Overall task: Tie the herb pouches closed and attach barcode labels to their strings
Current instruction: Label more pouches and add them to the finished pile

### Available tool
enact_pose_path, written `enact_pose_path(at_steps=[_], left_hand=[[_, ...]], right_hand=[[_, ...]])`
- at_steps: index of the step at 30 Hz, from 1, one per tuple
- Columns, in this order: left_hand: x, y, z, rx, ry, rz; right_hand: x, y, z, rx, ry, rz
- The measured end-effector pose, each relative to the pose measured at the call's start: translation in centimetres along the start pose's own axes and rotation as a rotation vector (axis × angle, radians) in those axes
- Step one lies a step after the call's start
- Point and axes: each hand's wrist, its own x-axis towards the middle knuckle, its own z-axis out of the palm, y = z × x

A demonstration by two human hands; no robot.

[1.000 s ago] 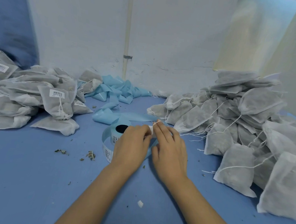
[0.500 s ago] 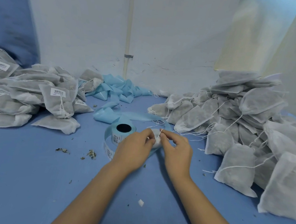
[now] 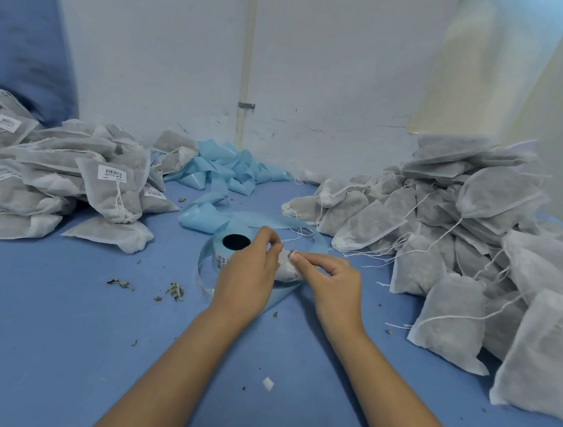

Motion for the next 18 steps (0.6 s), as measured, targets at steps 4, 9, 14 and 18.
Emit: enact_pose_path(at_steps=[4,9,14,18], left_hand=[[-0.1,0.0,-0.1,0.072,-0.001,0.079],[-0.2,0.2,0.0,0.14,0.051,0.157],[0.0,0.8,0.7,-0.17,0.005,0.028],[-0.1,1.0,0.7,-0.465,-0.039,-0.1]], right_hand=[[-0.2,-0.1,0.2,-0.116,-0.036,-0.083],[-0.3,-0.1,0.4,-0.223,-0.02,-0.092],[-0.3,-0.3,1.0,-0.122,0.019,-0.003],[-0.5,-0.6,1.5,0.053,0.03,0.1]])
